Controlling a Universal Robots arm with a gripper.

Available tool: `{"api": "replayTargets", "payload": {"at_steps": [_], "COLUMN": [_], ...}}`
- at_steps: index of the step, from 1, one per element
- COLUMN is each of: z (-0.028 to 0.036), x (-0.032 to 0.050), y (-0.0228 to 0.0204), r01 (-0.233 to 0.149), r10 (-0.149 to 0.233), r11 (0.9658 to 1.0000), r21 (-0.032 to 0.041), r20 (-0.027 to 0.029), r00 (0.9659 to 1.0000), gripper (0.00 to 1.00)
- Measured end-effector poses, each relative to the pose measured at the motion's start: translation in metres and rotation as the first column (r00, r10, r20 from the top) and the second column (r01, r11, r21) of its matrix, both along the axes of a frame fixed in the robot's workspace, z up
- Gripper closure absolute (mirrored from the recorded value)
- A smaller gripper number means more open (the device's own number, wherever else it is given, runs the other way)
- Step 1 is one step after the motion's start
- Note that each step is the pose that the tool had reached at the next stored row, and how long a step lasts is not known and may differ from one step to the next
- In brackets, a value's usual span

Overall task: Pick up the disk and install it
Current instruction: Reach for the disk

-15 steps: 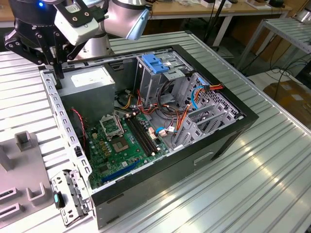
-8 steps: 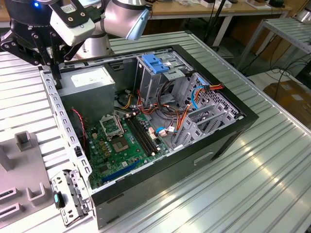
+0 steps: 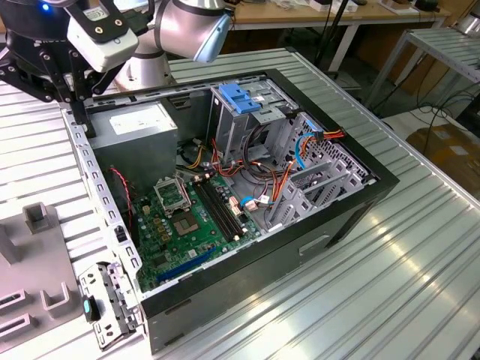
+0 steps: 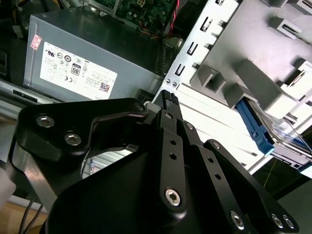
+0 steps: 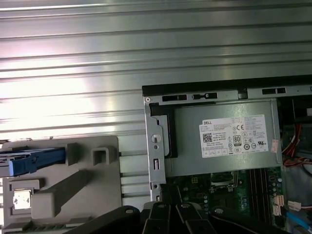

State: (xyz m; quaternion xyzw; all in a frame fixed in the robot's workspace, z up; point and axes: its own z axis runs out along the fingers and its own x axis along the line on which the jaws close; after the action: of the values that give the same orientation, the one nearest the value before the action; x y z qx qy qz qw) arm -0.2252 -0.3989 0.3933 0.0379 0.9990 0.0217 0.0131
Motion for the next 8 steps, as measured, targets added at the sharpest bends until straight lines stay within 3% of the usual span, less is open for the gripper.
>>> {"api": "replayTargets", "payload": {"at_steps": [8], "z": [0.0000], "x": [-0.0071], "y": [0.0000], "r01": [0.000], "r10": [0.000], "r11": [1.0000], "r21": [0.0000], "r20": [0.0000], "r00": [1.0000], "gripper": [0.89]}}
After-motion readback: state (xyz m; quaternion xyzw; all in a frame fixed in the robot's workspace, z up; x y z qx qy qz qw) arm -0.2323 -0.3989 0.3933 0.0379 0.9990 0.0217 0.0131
